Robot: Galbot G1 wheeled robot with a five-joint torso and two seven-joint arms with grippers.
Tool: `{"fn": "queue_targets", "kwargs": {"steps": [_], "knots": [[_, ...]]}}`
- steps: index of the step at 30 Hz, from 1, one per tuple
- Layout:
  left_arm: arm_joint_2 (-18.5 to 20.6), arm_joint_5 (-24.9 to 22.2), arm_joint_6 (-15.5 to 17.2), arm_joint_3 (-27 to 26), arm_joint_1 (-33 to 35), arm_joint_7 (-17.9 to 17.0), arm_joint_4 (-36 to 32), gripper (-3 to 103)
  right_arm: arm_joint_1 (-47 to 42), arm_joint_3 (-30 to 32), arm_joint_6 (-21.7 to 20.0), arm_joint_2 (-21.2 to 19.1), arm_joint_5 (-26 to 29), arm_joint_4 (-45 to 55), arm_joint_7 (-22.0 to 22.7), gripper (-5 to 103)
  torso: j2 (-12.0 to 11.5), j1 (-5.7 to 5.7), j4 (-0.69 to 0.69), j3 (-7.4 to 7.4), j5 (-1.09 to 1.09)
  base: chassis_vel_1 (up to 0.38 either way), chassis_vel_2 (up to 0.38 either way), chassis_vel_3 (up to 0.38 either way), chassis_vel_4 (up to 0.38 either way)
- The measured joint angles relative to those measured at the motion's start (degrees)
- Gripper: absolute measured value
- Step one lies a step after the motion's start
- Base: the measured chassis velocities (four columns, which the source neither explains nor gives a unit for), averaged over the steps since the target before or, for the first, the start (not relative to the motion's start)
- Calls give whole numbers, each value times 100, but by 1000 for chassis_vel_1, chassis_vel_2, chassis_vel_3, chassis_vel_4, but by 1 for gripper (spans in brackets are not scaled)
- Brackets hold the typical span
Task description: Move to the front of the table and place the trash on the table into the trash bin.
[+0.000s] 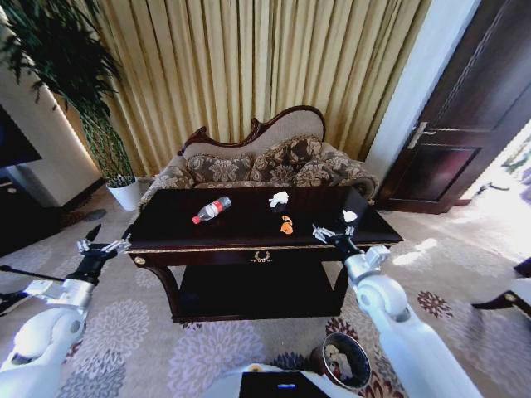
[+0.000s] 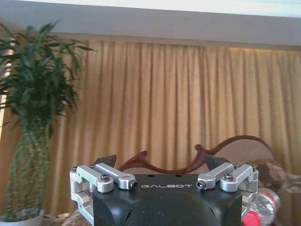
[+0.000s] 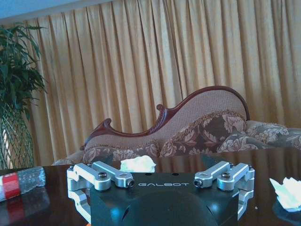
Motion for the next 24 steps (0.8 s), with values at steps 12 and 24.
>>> {"fn": "queue_targets", "kwargs": {"steps": [12, 24], "knots": [[-215, 81, 160, -31, 63, -226, -164, 100, 1366, -383, -61, -1077, 735, -1561, -201, 100, -1, 0, 1, 0, 0, 0, 0, 0, 0], [-174, -61, 159, -13, 23, -199, -73, 100, 1456, -360, 196, -1756, 656, -2713, -799, 100, -1, 1, -2, 0, 0, 0, 0, 0, 0]]}}
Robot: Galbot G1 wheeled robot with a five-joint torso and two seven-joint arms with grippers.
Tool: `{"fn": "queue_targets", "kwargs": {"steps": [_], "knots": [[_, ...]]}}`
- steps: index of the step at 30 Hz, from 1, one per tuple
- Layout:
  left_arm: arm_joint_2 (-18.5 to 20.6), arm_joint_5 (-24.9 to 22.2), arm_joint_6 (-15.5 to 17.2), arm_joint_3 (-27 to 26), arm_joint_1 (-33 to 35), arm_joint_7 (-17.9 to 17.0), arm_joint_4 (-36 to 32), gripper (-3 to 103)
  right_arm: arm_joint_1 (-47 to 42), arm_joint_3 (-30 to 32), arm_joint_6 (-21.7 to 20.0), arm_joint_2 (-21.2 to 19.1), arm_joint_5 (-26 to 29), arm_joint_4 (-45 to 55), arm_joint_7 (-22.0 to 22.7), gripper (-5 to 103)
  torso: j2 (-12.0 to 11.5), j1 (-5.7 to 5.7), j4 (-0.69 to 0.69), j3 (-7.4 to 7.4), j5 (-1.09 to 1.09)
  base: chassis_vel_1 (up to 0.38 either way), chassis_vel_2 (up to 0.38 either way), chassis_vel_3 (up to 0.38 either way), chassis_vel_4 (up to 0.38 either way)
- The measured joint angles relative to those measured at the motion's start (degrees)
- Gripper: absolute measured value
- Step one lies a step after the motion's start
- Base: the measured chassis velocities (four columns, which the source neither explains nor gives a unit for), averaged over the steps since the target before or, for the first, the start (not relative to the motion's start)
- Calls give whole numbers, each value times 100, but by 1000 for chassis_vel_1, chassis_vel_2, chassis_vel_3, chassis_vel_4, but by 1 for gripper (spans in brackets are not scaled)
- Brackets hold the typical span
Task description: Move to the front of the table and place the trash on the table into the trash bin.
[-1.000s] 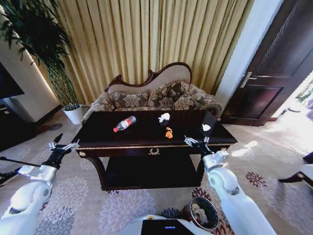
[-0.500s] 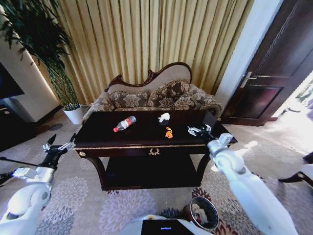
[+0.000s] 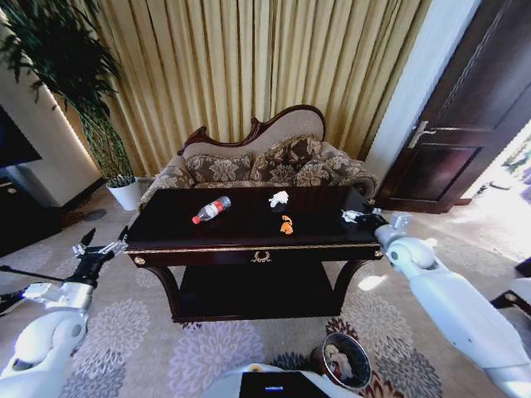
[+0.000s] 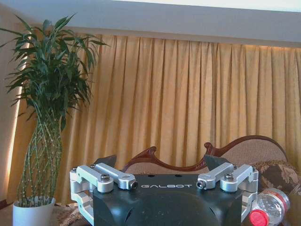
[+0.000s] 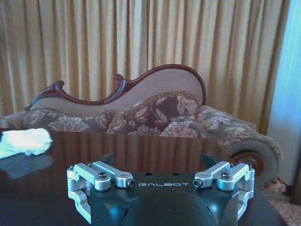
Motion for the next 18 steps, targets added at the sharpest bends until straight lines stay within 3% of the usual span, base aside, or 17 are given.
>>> {"fn": "queue_targets", "kwargs": {"steps": [4, 5, 6, 11, 18], "knots": [[3, -6, -9, 30, -27, 15, 12, 100, 154, 48, -385, -120, 210, 52, 5, 100, 0, 0, 0, 0, 1, 0, 0, 0, 0], [-10, -61, -12, 29, -62, 15, 16, 100, 451, 156, -1638, -180, 522, 297, 24, 100, 0, 0, 3, 0, -1, 0, 0, 0, 0], [-10, -76, -13, 23, -63, 14, 23, 100, 533, 175, -1903, -177, 581, 344, 40, 100, 0, 0, 2, -1, -2, 0, 0, 0, 0], [-22, -90, -27, -1, -45, 13, 42, 100, 795, 121, -2477, -27, 680, 400, 294, 100, 0, 0, 1, -1, -1, 0, 0, 0, 0], [-46, -90, -42, -51, -8, 15, 14, 100, 1045, -122, -2595, 264, 347, 238, 436, 100, 0, 0, 1, 0, 0, 0, 0, 0, 0]]}}
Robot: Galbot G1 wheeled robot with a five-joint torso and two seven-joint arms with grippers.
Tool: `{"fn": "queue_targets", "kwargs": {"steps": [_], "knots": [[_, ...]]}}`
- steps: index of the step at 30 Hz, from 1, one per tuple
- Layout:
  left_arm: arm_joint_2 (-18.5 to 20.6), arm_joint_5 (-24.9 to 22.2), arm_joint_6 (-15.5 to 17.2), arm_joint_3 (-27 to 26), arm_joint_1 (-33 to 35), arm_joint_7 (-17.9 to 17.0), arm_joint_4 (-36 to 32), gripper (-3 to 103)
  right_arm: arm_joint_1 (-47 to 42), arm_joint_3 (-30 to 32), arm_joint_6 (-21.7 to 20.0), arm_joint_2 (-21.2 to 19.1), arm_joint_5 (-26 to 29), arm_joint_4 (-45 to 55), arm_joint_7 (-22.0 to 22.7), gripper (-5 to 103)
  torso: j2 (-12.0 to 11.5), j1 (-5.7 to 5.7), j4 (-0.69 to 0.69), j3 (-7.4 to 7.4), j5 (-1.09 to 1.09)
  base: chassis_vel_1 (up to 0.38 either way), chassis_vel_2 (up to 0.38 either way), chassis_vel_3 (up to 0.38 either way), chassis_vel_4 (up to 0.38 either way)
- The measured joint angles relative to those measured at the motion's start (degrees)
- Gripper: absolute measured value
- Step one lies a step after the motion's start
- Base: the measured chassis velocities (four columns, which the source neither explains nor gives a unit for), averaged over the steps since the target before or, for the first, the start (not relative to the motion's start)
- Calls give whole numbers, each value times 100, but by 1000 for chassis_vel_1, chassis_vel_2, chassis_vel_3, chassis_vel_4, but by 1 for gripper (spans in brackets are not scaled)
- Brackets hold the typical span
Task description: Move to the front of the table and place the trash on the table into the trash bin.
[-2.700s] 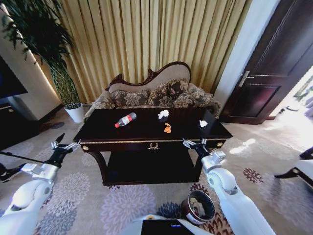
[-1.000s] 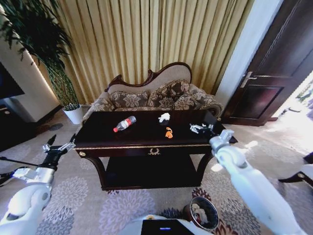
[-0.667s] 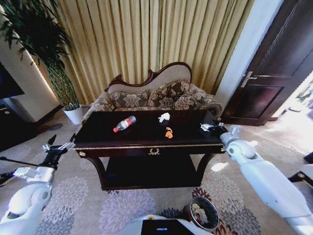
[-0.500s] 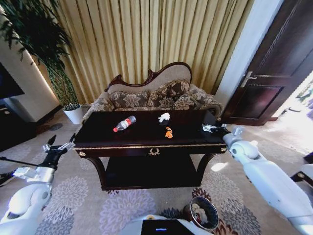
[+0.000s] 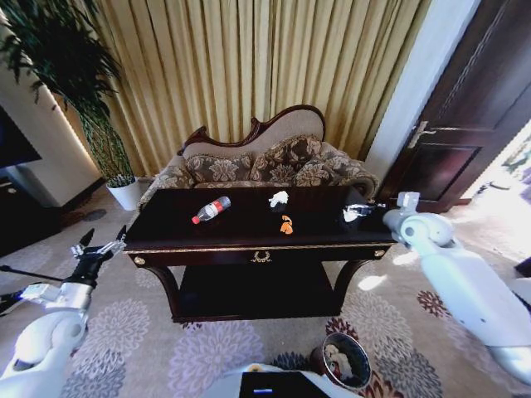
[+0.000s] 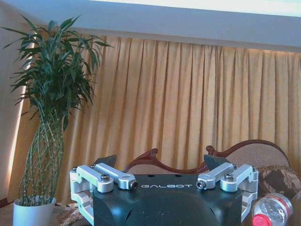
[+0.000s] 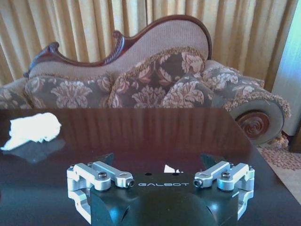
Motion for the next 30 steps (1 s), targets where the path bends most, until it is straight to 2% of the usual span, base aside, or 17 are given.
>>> {"fn": "queue_targets", "kwargs": {"steps": [10, 20, 30], "knots": [[-13, -8, -3, -86, 90, -1, -71, 100, 211, -176, -328, 3, -276, -141, -2, 100, 0, 0, 0, 0, -1, 0, 0, 0, 0], [-51, -19, -4, -121, 119, 4, -133, 100, 197, -279, -338, 53, -224, -184, 67, 100, 0, 0, 0, 0, -1, 0, 0, 0, 0], [-121, -3, -9, -157, 219, 10, -223, 100, 235, -439, -289, 273, -243, -234, 180, 100, 0, -1, 0, 0, -1, 0, 0, 0, 0]]}}
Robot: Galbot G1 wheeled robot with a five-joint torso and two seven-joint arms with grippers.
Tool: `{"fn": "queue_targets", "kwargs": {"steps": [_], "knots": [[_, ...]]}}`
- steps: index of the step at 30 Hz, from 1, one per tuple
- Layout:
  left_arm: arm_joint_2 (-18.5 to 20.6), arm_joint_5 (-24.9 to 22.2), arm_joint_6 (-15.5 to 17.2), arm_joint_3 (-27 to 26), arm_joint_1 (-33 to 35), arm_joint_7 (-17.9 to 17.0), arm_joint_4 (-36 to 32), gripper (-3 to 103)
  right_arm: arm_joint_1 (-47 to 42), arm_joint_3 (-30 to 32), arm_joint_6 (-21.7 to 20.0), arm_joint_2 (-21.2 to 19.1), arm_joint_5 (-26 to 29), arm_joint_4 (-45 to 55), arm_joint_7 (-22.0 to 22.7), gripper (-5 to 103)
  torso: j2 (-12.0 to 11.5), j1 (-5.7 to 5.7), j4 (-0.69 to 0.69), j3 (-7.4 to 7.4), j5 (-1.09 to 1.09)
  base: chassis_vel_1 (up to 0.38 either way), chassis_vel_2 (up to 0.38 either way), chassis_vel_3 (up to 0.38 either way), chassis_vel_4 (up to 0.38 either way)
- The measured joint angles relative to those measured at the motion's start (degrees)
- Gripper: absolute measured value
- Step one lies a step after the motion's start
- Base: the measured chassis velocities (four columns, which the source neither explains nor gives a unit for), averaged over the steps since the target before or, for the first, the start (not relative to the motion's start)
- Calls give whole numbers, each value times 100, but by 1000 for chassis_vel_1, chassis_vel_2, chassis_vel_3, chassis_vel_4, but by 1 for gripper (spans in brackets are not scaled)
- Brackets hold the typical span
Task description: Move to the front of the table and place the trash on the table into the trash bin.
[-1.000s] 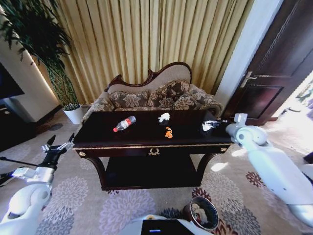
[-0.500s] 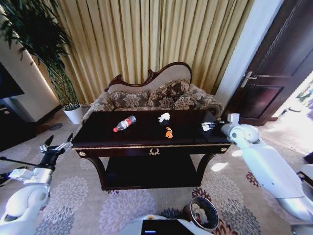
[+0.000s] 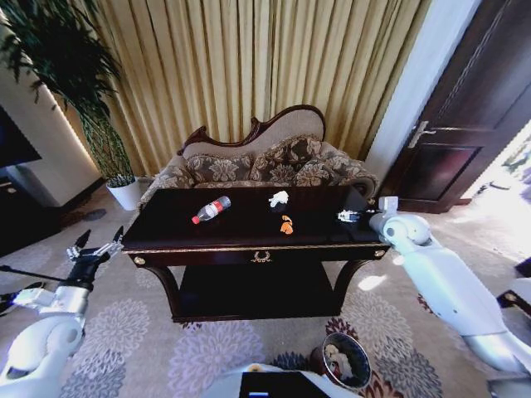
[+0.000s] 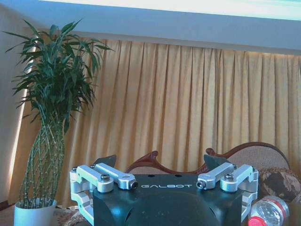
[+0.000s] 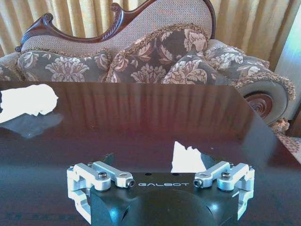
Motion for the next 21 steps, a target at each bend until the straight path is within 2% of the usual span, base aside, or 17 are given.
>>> {"fn": "queue_targets", "kwargs": {"steps": [15, 18, 21], "knots": [[129, -133, 1, -189, 154, 5, -119, 100, 14, -39, 159, 196, -21, -41, 133, 100, 0, 1, 0, 0, 0, 0, 0, 0, 0], [130, -149, 4, -233, 196, 9, -145, 100, 45, -16, 184, 183, -5, -48, 133, 100, 0, 0, -1, 0, 3, 0, 0, 0, 0], [109, -161, 3, -272, 229, 35, -152, 100, 53, 91, 183, -19, 90, 41, 98, 100, 0, 0, 0, 0, -1, 0, 0, 0, 0]]}}
